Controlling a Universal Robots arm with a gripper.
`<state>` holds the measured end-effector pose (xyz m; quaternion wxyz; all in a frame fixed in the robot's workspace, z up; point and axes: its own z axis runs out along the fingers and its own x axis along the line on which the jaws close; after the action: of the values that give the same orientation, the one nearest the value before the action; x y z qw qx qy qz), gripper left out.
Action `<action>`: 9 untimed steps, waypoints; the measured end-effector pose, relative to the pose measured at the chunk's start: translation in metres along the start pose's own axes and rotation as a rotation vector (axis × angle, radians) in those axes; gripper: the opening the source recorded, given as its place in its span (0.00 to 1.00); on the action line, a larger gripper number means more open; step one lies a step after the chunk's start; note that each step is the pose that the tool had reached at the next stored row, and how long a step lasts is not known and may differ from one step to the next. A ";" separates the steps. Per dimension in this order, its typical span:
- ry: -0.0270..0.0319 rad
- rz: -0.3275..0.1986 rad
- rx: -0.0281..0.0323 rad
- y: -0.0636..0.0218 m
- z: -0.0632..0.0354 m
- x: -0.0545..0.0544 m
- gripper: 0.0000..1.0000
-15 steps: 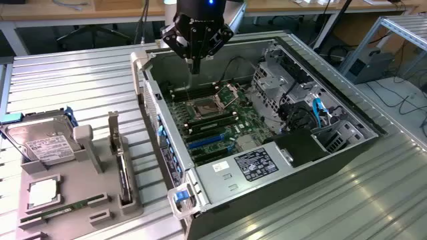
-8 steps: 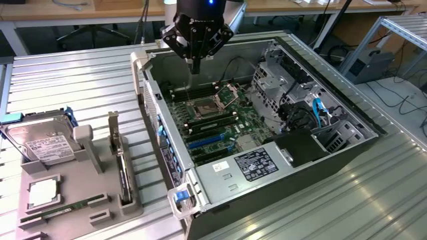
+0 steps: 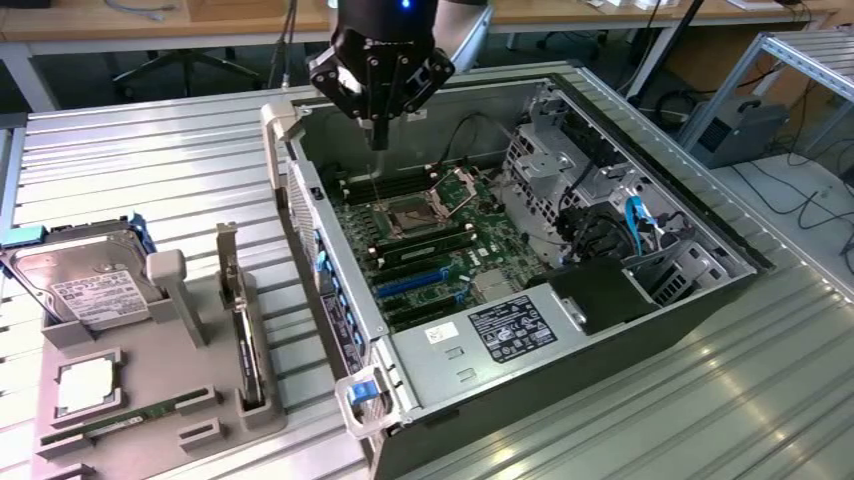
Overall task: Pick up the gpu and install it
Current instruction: 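Reach for the gpu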
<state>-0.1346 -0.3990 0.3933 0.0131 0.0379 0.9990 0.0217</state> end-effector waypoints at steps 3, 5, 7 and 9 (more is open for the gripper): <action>0.0001 0.000 0.0001 -0.0010 -0.0004 0.013 0.11; 0.0000 0.000 0.0000 -0.0019 -0.0007 0.025 0.11; 0.0000 0.000 0.0000 -0.0026 -0.0009 0.035 0.11; 0.0001 0.000 0.0001 -0.0033 -0.0012 0.044 0.11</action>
<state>-0.1786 -0.3989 0.3933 0.0130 0.0378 0.9990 0.0217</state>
